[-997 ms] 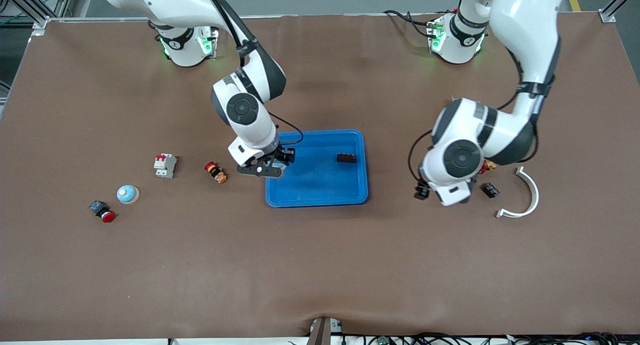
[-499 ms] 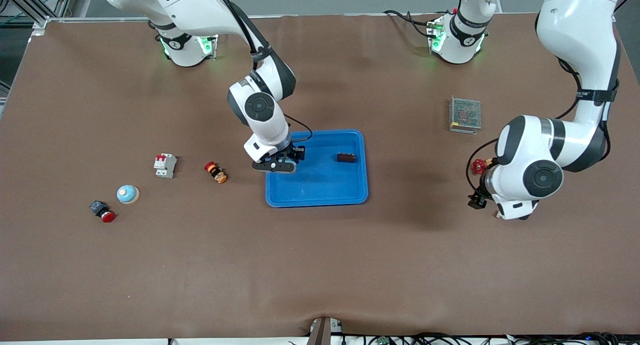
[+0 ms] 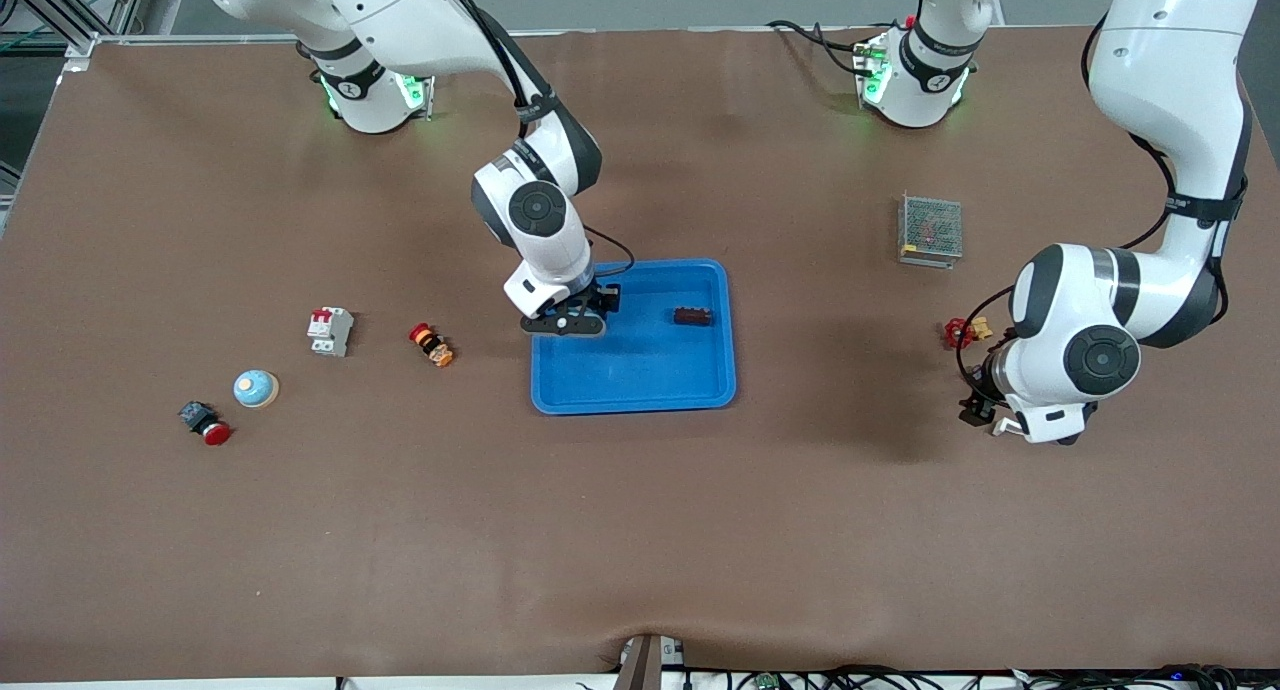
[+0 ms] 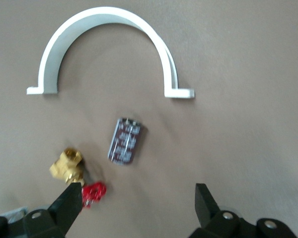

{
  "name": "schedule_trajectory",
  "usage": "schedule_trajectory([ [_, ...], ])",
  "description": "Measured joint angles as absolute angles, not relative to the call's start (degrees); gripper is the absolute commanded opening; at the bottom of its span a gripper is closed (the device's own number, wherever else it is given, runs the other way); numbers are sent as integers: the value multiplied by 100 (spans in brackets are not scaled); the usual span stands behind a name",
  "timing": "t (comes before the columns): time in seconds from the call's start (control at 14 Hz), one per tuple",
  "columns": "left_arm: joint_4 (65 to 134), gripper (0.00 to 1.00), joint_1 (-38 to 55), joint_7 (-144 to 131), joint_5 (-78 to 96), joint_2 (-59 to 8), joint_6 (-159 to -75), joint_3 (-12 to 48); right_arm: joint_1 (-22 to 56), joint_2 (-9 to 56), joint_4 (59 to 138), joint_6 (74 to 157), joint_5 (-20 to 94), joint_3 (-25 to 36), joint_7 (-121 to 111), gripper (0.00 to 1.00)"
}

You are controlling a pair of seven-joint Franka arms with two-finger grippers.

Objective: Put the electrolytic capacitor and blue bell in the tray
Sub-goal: 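Lower the bell into the tray while the left gripper reaches the second capacitor, then open the right gripper while the left gripper grasps the second capacitor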

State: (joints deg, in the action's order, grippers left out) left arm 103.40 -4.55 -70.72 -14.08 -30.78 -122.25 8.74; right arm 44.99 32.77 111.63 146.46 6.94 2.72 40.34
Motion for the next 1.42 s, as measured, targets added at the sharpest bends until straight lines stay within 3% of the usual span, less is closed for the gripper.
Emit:
schedule_trajectory([
  [0.14,10519,100,-578,-6943,-1463,-3156,-12552,874,4527,3331,11163,14680,694,272,4034,52],
  [0.28,10616,94,-667,-6897,-1584,-3235,-12712,874,4529,3338,11163,14683,694,274,4034,68],
  [0.36,10638,91,-702,-6887,-1661,-3267,-12747,874,4529,3339,11163,14683,694,276,4034,100],
  [0.5,10678,83,-727,-6881,-1822,-3330,-12796,875,4529,3338,11162,14684,694,278,4038,100],
  [0.64,10694,66,-734,-6881,-1909,-3387,-12823,876,4529,3338,11161,14684,694,279,4050,100],
  [0.93,10697,20,-747,-6880,-1915,-3439,-12871,878,4531,3254,11090,14559,694,279,4051,100],
  [1.07,10698,0,-747,-6880,-1915,-3444,-12874,890,4531,3018,10993,14064,686,306,4034,100],
  [1.42,10651,0,-734,-6879,-1917,-3442,-12934,963,4144,2173,10874,12637,674,606,2848,100],
])
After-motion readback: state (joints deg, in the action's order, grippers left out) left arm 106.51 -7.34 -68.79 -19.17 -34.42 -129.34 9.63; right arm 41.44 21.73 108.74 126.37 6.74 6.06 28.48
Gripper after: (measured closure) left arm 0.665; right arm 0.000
